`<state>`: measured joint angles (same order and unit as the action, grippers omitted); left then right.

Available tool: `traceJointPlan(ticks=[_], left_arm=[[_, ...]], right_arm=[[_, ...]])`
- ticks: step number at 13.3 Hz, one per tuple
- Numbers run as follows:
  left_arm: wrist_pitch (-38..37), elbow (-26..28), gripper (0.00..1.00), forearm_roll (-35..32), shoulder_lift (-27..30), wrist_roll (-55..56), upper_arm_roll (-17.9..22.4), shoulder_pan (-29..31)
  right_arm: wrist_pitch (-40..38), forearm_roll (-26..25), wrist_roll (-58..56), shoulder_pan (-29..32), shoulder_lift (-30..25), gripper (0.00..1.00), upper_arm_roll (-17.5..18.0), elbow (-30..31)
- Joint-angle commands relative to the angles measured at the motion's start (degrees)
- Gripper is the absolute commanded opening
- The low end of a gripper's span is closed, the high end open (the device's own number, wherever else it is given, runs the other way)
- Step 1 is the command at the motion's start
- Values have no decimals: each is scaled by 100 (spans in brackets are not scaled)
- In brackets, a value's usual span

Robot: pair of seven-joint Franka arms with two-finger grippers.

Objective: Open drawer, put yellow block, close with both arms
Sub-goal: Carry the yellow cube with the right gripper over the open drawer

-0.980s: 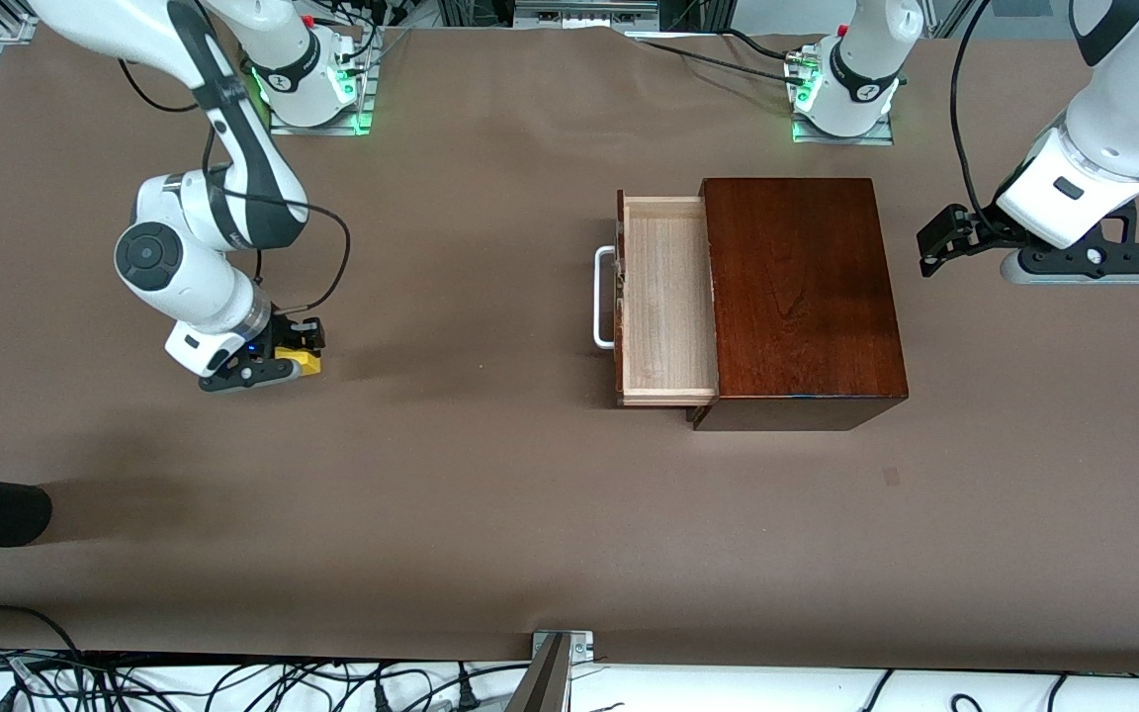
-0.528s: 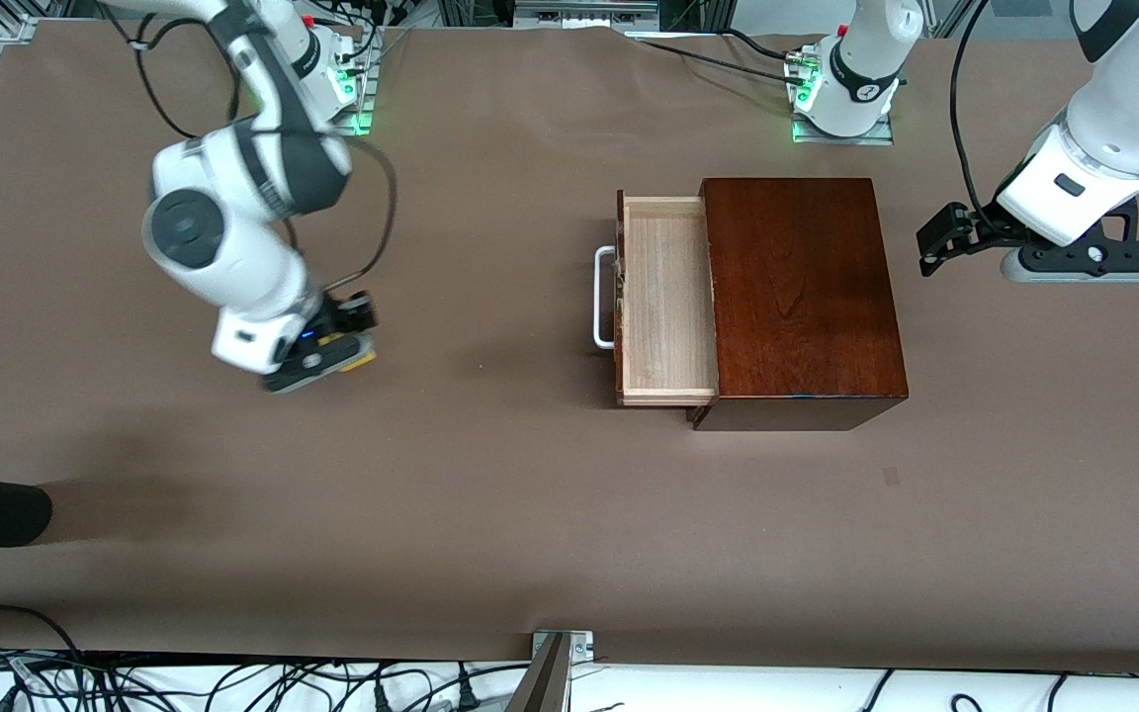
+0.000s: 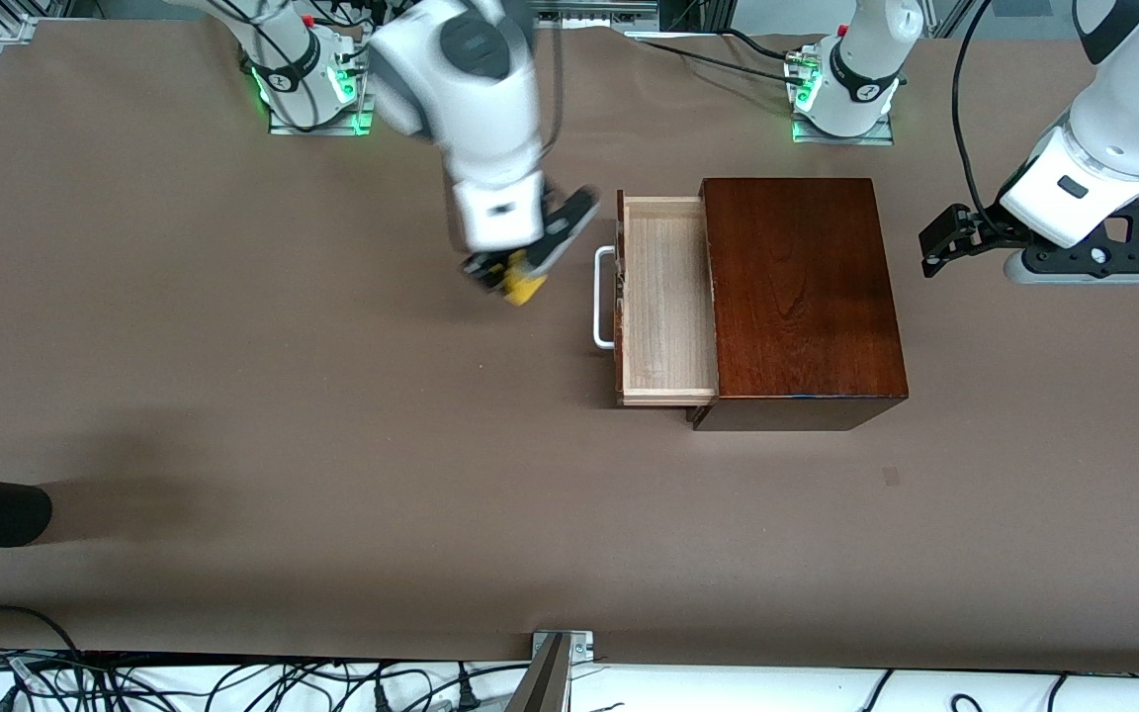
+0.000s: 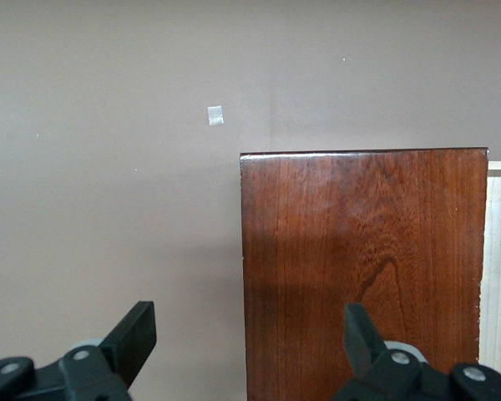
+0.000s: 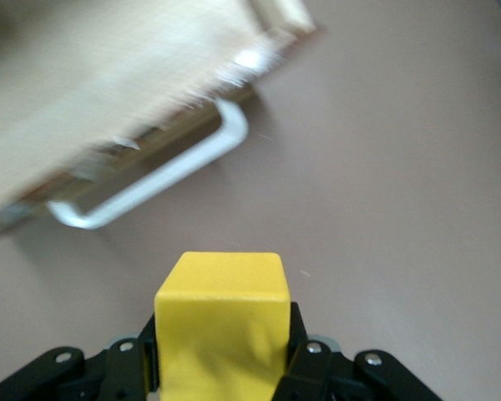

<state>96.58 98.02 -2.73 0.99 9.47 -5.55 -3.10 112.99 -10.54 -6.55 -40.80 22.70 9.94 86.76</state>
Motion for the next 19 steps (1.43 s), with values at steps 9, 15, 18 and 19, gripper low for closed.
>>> traceJointPlan(ticks=[9,15,18,19], left_arm=[[-78,-178,100,-105,-55,-50,-43,20],[-105,-196,100,-113,-72,-85,-60,20],[-105,-196,100,-113,-72,-94,-60,20],[-105,-196,100,-113,-72,-94,-60,20]], right_arm=[[-103,-476,-723,-1404,1870,1,-97,-2251],[56,-476,-1920,-1308,2116,1,-132,-2234],[12,-467,-2166,-1246,2186,1,-132,-2216],[21,-467,-2271,-1211,2195,1,-132,-2216]])
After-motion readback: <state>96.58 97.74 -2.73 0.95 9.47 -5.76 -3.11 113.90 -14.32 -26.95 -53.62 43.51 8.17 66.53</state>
